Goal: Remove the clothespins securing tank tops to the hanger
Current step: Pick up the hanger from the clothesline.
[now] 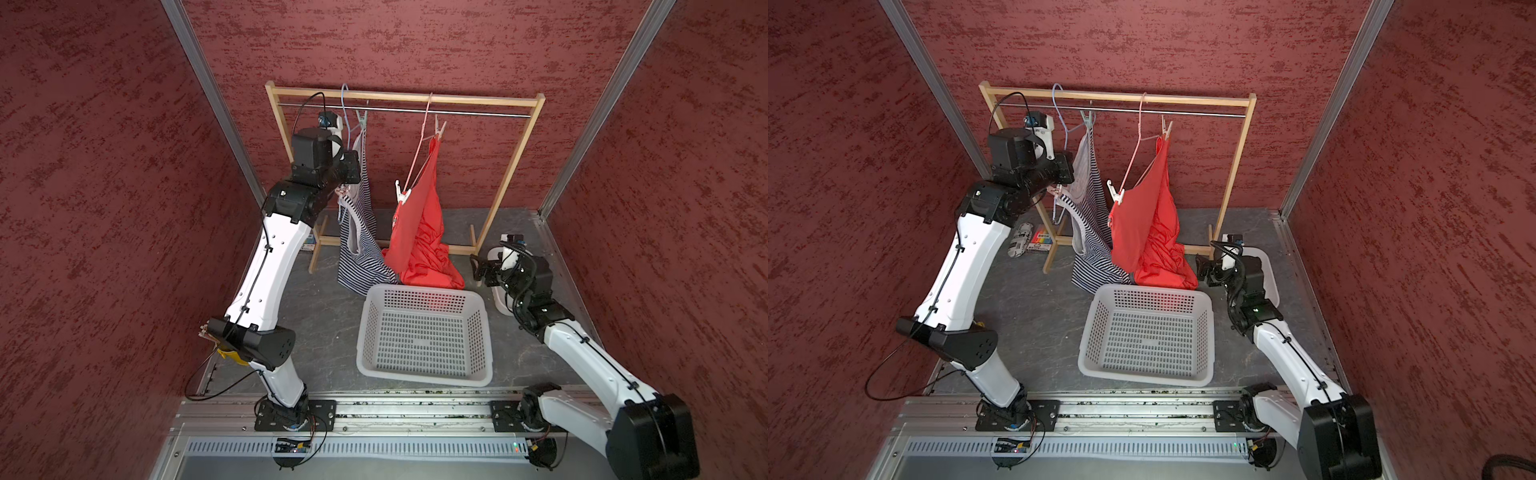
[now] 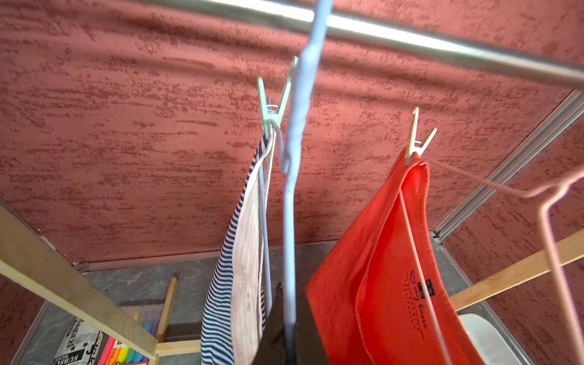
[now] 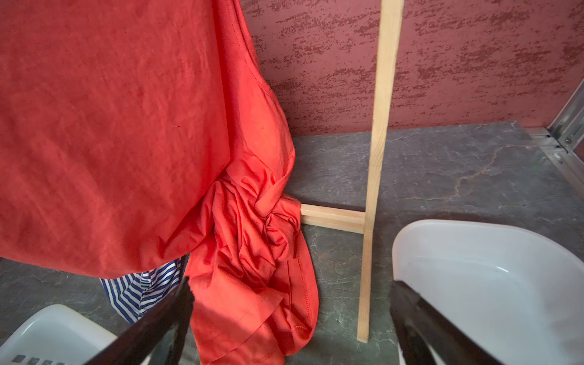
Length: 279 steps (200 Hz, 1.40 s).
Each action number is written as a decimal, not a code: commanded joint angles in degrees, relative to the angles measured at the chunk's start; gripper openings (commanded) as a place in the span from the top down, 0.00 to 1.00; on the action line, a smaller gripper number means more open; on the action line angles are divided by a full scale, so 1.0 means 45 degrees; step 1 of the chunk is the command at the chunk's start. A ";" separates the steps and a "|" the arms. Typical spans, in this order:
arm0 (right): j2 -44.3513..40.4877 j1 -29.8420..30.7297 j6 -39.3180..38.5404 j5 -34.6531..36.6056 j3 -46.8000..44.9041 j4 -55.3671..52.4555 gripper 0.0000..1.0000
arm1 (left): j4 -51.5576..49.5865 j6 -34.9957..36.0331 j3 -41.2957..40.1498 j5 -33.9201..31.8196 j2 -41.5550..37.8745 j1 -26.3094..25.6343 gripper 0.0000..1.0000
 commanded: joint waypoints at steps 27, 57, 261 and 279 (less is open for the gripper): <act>0.0010 0.0110 0.0380 -0.0741 0.0076 0.0966 0.01 | 0.1330 0.0589 0.0203 0.0393 -0.1214 0.0073 1.00; 0.0031 0.0146 0.0415 -0.1201 0.0111 0.1191 0.01 | 0.1116 0.0781 -0.0452 0.0555 -0.1695 0.0054 1.00; 0.0323 0.0755 0.0141 -0.1556 0.0704 0.0915 0.01 | 0.2022 0.3130 -0.7681 -0.0005 -0.8974 -0.1207 1.00; 0.0362 0.0890 0.0176 -0.1536 0.0695 0.1007 0.01 | 0.2211 0.3106 -0.7677 0.0197 -0.9436 -0.1215 1.00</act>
